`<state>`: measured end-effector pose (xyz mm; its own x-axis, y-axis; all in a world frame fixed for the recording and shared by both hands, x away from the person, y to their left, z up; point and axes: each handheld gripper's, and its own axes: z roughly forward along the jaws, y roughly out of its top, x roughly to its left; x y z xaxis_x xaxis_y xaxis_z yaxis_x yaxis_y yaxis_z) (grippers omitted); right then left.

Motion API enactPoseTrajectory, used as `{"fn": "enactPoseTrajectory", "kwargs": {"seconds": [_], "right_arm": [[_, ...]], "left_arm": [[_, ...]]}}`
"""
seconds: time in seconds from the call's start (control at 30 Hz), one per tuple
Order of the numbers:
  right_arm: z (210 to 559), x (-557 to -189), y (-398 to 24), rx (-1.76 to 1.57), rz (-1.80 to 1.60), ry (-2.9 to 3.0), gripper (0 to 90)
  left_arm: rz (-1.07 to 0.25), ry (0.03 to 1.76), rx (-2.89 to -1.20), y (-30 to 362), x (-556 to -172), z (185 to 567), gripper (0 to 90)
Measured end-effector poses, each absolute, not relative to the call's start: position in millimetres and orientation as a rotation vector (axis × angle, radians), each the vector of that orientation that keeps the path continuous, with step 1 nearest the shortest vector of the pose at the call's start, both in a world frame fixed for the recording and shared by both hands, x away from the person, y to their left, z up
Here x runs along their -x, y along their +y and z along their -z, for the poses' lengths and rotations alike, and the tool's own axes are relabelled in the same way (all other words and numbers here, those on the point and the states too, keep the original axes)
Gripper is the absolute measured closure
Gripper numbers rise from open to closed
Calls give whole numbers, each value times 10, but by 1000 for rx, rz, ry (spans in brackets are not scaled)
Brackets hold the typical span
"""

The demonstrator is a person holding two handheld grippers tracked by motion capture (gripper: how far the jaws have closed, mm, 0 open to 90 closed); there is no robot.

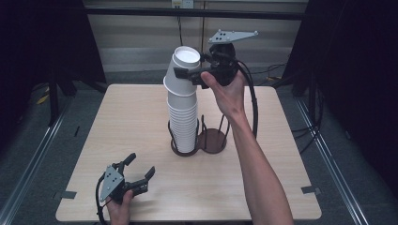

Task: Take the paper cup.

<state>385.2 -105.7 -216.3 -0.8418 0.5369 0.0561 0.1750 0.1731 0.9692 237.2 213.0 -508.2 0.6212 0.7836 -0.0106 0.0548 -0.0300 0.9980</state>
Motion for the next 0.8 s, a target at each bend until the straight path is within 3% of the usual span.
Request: {"fn": "enactPoseTrajectory", "kwargs": {"seconds": [0.8], "right_arm": [[2126, -3785, -1135, -687, -1835, 2036, 227]], "left_arm": [[-673, 739, -1500, 2124, -2371, 5083, 158]]}}
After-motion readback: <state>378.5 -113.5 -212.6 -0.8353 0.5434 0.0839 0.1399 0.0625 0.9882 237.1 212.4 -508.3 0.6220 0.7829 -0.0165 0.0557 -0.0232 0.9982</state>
